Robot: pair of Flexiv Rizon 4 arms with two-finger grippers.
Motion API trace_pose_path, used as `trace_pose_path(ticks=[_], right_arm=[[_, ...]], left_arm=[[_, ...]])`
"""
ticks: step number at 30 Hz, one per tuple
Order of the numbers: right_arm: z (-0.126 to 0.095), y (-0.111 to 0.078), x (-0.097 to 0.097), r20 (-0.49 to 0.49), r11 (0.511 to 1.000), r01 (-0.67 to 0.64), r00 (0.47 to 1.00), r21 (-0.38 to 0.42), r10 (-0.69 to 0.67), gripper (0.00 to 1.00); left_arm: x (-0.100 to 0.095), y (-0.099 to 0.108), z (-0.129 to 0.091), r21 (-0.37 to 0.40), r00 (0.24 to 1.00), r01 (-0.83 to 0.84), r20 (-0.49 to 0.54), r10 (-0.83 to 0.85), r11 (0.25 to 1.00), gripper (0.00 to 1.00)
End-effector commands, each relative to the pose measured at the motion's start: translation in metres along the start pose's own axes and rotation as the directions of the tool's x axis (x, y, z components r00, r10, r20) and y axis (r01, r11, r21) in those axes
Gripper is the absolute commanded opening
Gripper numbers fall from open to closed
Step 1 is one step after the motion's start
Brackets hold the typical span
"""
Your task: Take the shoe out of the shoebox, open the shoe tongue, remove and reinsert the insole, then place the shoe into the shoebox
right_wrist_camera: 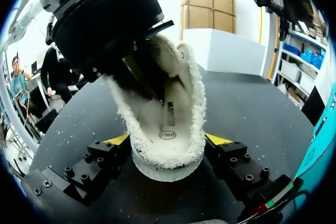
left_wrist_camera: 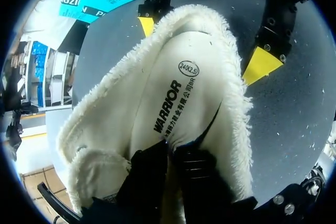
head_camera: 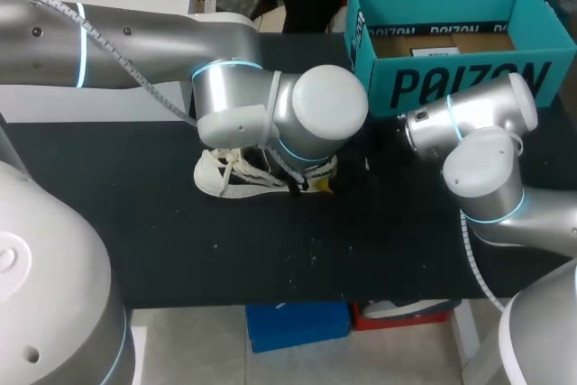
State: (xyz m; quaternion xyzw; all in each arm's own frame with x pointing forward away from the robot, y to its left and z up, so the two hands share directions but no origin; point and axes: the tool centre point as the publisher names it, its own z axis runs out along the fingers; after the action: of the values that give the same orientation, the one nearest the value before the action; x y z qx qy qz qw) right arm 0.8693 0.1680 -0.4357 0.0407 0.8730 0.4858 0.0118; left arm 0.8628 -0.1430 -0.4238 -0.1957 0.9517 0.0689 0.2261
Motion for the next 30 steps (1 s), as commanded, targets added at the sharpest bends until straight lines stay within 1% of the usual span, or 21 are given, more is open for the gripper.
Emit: trace_pose_path(ticks=[1, 8, 11, 19, 25, 30], right_arm=[[0.002, 0.000, 0.001, 0.000, 1.000, 0.000, 1.000, 0.001, 0.000, 0.00], [0.002, 0.000, 0.001, 0.000, 1.000, 0.000, 1.000, 0.001, 0.000, 0.00], [0.002, 0.000, 0.001, 0.000, 1.000, 0.000, 1.000, 0.001, 0.000, 0.00], [0.002, 0.000, 0.001, 0.000, 1.000, 0.000, 1.000, 0.001, 0.000, 0.00], [0.002, 0.000, 0.001, 0.000, 1.000, 0.000, 1.000, 0.001, 0.000, 0.00], [0.002, 0.000, 0.001, 0.000, 1.000, 0.000, 1.000, 0.001, 0.000, 0.00]], left_arm=[[-0.006, -0.011, 0.034, 0.007, 0.999, -0.019, -0.026, 0.019, 1.000, 0.00], [-0.014, -0.015, 0.014, 0.051, 0.996, -0.051, -0.077, 0.055, 0.997, 0.00], [-0.017, -0.014, 0.002, 0.067, 0.996, -0.050, -0.073, 0.055, 0.997, 0.00], [-0.025, -0.011, -0.023, 0.121, 0.991, -0.036, -0.125, 0.052, 0.992, 0.00], [-0.025, -0.011, -0.032, 0.145, 0.988, -0.035, -0.144, 0.056, 0.989, 0.00], [-0.022, -0.011, -0.037, 0.182, 0.982, -0.040, -0.174, 0.072, 0.983, 0.00]])
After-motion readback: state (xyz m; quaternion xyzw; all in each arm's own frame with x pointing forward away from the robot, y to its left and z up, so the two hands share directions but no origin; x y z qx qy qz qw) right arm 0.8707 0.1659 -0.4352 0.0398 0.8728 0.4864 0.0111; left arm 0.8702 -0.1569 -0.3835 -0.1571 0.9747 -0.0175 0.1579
